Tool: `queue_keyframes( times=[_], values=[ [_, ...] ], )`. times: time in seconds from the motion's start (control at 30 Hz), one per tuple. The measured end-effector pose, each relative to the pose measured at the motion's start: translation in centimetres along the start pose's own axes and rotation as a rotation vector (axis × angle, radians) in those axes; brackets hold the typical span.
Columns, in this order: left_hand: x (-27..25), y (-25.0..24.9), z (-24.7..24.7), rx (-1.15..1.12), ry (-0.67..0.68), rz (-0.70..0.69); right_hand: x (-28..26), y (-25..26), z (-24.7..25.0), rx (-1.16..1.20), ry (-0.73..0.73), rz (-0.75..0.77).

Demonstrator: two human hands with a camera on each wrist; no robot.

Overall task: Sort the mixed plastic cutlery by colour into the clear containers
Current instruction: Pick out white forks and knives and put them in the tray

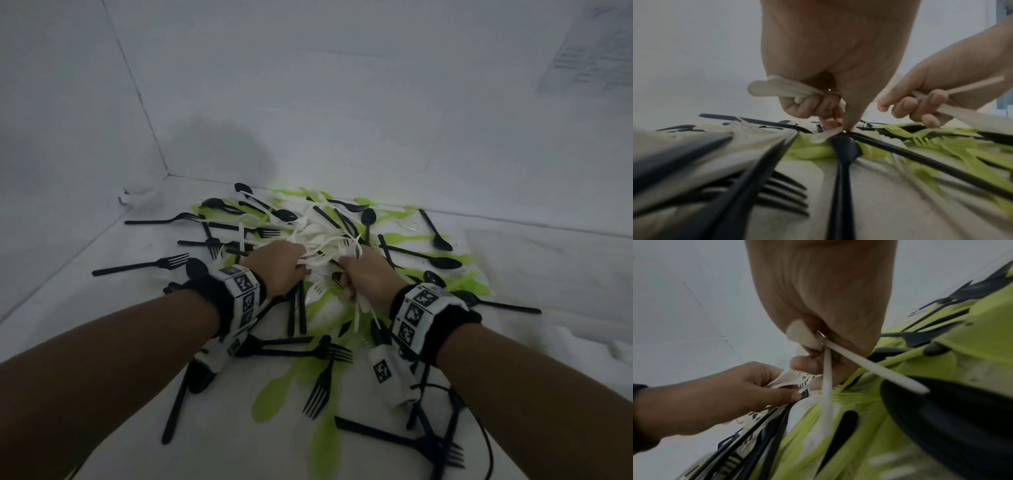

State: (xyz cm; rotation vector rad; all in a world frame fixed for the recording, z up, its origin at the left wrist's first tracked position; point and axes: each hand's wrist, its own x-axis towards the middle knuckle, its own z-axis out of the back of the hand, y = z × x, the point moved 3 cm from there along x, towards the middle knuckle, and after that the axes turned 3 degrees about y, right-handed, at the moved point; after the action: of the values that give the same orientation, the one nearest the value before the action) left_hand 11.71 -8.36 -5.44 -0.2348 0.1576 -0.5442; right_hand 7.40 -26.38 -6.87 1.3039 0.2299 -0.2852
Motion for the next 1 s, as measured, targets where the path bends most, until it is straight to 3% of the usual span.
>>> queue_keyframes(
  times=[0.17, 0.27, 0.43, 0.57, 0.8, 1.0],
  values=[
    [-0.3, 0.1, 2.0, -0.234, -0.014, 0.019, -0.5, 0.3, -0.1, -0.207, -0.069, 0.072],
    [-1.1, 0.5, 3.4, -0.324, 0.019, 0.109, -1.1, 0.5, -1.3, -0.323, 0.005, 0.090],
    [-3.8, 2.4, 4.5, -0.588, 0.040, 0.219, -2.7, 1.2, -4.1, -0.762, 0.176, 0.234],
    [-7.2, 4.5, 4.3, -0.741, 0.023, 0.252, -3.2, 1.8, -5.4, -0.921, 0.191, 0.309],
    [-12.4, 6.1, 3.4, -0.754, -0.076, 0.359, -2.5, 1.9, -6.0, -1.063, 0.334, 0.390],
    [-15.6, 5.2, 2.8, -0.771, -0.175, 0.399, -2.7, 2.4, -5.2, -0.960, 0.234, 0.507]
  ],
)
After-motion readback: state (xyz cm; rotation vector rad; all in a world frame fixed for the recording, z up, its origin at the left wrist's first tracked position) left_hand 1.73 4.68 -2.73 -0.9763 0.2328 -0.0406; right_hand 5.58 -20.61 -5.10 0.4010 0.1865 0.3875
